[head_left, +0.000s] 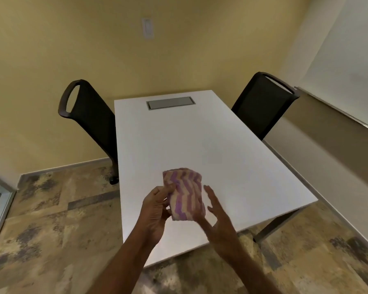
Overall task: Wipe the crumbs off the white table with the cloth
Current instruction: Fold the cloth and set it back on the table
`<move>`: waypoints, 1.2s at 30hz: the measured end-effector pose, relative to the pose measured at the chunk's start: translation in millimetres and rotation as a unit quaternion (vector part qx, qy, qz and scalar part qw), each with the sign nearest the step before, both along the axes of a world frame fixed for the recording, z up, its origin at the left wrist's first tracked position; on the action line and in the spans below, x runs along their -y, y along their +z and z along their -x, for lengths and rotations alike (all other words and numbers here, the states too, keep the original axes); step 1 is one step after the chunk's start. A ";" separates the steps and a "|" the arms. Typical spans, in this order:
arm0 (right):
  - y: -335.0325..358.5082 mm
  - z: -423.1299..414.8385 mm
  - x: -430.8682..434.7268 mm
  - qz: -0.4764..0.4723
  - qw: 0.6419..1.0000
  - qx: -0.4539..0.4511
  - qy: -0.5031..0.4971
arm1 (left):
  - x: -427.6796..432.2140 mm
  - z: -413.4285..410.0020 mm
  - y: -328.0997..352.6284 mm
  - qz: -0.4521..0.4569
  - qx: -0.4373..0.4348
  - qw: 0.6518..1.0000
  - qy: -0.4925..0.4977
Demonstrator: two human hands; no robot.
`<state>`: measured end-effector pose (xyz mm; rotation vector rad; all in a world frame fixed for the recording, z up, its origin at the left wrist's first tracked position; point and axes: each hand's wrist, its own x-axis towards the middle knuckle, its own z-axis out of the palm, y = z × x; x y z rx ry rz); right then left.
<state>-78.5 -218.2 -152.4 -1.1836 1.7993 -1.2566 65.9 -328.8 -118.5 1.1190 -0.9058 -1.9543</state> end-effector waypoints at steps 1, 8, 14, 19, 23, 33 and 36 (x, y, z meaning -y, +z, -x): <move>4.1 8.9 8.6 -0.005 0.999 0.031 -0.045 | 7.8 3.1 1.7 -0.003 -0.010 1.000 -0.003; 17.1 90.8 56.7 -0.127 0.920 0.369 -0.038 | 51.4 48.1 9.9 -0.009 -0.052 0.997 -0.050; 32.8 160.7 100.9 -0.122 0.932 0.339 0.022 | 78.1 104.0 10.1 -0.001 0.008 1.000 -0.010; 35.0 204.3 146.6 -0.068 0.957 0.282 -0.015 | 108.7 135.7 7.0 0.005 0.061 0.997 0.055; 27.8 218.9 188.7 -0.039 0.968 0.246 -0.037 | 143.6 155.9 4.1 0.017 0.112 0.991 0.075; 7.4 241.4 318.1 0.014 0.968 0.226 -0.112 | 276.6 179.7 -9.4 0.022 0.132 0.989 -0.066; 0.2 248.1 353.5 0.022 0.967 0.220 -0.123 | 313.8 190.1 -15.2 0.015 0.136 0.987 -0.088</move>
